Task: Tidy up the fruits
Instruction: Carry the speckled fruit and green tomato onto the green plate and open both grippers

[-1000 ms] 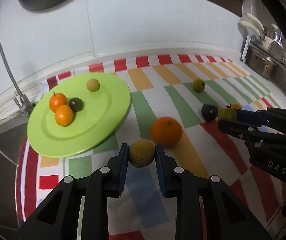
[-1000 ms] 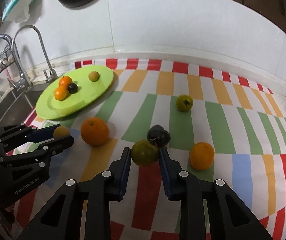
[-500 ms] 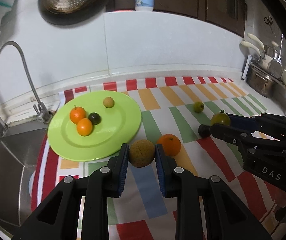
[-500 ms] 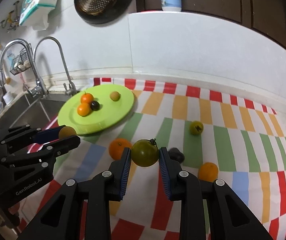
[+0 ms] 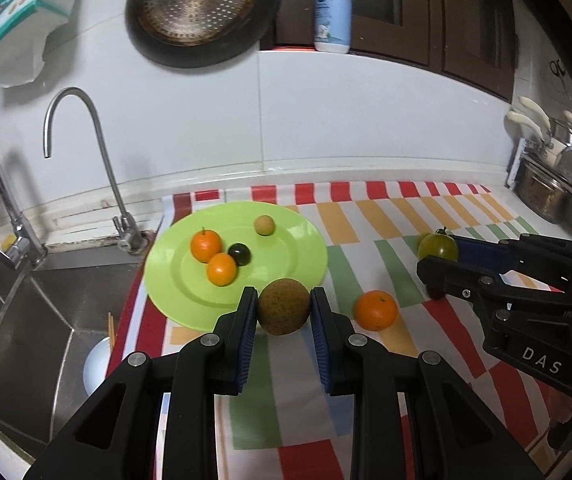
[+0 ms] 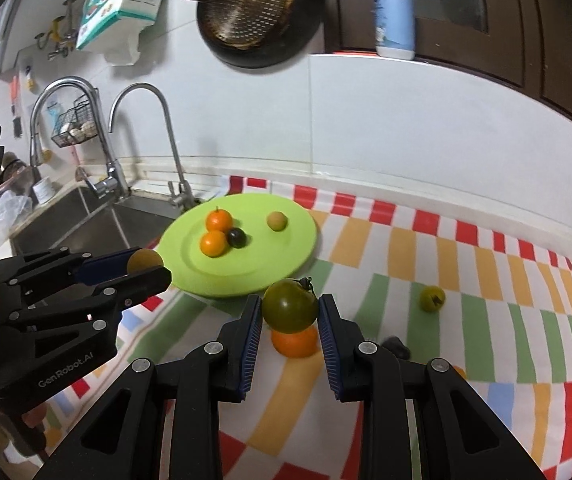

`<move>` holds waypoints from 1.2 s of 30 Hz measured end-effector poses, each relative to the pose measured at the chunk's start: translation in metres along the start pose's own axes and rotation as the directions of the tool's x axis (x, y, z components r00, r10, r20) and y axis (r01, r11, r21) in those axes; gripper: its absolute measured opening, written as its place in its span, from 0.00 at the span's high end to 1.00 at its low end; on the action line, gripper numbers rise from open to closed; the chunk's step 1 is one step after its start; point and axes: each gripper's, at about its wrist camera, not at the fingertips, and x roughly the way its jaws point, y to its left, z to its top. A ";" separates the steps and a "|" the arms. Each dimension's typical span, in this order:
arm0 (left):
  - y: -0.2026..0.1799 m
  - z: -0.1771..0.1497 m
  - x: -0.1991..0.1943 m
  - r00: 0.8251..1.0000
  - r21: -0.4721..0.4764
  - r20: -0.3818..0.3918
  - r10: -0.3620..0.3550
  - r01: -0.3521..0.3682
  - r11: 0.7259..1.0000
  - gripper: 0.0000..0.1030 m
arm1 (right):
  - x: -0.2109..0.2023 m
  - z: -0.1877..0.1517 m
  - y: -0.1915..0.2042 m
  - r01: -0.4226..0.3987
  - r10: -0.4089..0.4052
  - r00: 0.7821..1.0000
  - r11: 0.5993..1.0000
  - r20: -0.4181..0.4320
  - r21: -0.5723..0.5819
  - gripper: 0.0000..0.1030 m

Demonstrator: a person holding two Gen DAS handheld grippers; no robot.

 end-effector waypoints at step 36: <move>0.095 0.033 0.103 0.991 -0.075 -0.129 0.042 -0.051 0.996 0.74 | 0.153 0.082 0.027 -0.038 0.030 0.986 0.998 -0.164 -0.045 0.71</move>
